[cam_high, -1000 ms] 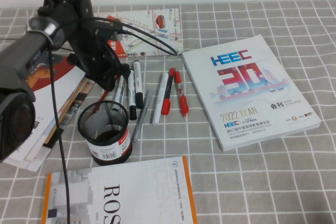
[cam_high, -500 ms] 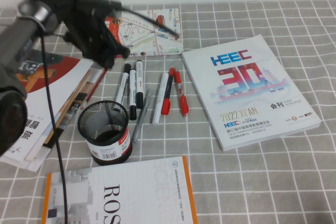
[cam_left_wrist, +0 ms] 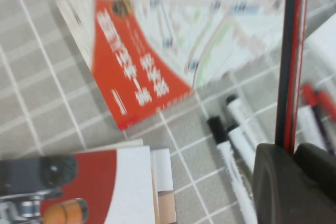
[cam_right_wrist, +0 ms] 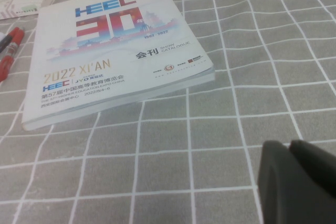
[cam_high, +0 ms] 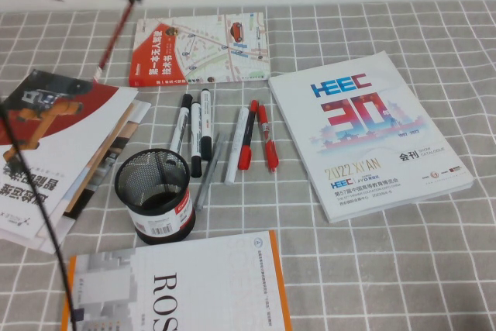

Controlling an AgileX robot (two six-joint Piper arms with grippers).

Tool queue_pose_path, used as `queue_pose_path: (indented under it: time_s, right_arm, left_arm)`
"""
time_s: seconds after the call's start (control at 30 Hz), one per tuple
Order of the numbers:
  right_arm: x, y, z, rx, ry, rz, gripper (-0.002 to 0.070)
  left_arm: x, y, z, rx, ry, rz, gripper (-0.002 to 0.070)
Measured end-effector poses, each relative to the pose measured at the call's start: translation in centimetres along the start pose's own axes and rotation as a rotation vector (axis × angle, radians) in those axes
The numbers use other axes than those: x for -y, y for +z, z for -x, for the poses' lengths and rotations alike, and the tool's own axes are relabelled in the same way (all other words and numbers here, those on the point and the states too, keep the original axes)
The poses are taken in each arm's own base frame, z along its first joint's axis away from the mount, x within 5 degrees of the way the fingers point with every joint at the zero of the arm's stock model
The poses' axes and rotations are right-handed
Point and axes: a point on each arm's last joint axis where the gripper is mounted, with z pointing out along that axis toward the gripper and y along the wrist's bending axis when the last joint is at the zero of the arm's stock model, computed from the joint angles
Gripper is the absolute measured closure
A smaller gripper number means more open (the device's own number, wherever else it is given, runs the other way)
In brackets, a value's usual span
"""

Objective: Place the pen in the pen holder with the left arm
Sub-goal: Place the pen onto the pen holder

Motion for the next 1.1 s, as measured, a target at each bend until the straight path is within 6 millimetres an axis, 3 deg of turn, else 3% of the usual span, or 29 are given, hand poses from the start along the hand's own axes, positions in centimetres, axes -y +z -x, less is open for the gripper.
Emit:
queue_pose_path:
  time_s: [0.13, 0.23, 0.4, 0.5, 0.7, 0.83, 0.97, 1.1]
  right_arm:
    - [0.0, 0.0, 0.0, 0.000, 0.000, 0.000, 0.0692]
    - [0.0, 0.0, 0.0, 0.000, 0.000, 0.000, 0.0692]
    - [0.0, 0.0, 0.0, 0.000, 0.000, 0.000, 0.0692]
    - [0.0, 0.0, 0.0, 0.000, 0.000, 0.000, 0.0692]
    - [0.0, 0.0, 0.0, 0.000, 0.000, 0.000, 0.0692]
    - [0.0, 0.0, 0.0, 0.000, 0.000, 0.000, 0.0692]
    - [0.0, 0.0, 0.0, 0.000, 0.000, 0.000, 0.0692]
    - [0.0, 0.0, 0.0, 0.000, 0.000, 0.000, 0.0692]
  left_arm:
    - [0.8, -5.9, -0.2, 0.090, 0.012, -0.002, 0.0654]
    - [1.9, -10.0, -1.4, 0.137, 0.024, -0.040, 0.0654]
    - [3.8, -13.7, -6.0, 0.235, 0.016, -0.041, 0.0654]
    - [4.7, -14.7, -9.3, 0.359, -0.002, 0.000, 0.0654]
    - [6.0, -14.1, -15.8, 0.649, -0.124, 0.068, 0.0654]
    - [6.2, -12.0, -19.2, 0.712, -0.196, 0.119, 0.0654]
    - [6.3, -10.4, -20.7, 0.682, -0.214, 0.128, 0.0654]
    - [6.1, -10.5, -20.6, 0.712, -0.222, 0.145, 0.0654]
